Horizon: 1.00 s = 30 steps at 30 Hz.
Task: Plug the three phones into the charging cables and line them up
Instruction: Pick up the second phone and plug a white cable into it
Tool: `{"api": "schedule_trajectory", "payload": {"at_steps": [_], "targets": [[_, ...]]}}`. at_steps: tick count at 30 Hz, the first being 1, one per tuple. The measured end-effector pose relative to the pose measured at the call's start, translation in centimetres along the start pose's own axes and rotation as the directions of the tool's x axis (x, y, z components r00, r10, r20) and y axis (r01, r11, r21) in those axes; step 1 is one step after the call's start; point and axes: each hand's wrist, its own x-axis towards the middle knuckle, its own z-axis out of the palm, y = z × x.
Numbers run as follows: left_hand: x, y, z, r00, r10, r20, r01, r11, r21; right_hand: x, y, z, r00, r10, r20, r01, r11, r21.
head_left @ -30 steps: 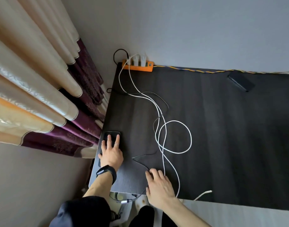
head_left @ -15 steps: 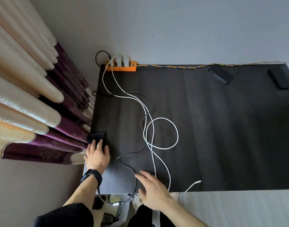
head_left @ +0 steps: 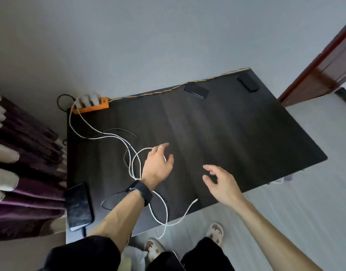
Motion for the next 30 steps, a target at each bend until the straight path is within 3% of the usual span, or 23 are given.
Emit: {"api": "schedule_trajectory", "payload": {"at_steps": [6,16,21,30], "targets": [[1.4,9.0,6.3,0.990,0.053,0.127,-0.064,0.994,0.084,1.5,5.3,-9.2,0.989,0.019,-0.144,-0.017,1.000,0.017],[8.0,18.0,13.7,0.992,-0.055,0.116,0.035,0.985,0.167,9.6,14.0,-20.0,0.999,-0.016,-0.036,0.011,0.992,-0.122],[15.5,19.2,14.9,0.992,-0.087,0.087,0.068,0.976,0.208,16.5,16.7,-20.6,0.998,0.028,0.061,-0.014,0.977,-0.215],[30.3,17.1,18.0,0.991,-0.036,0.129,-0.021,0.908,0.419,29.9,21.0,-16.5,0.937,0.223,0.270,-0.063,0.866,-0.495]]}}
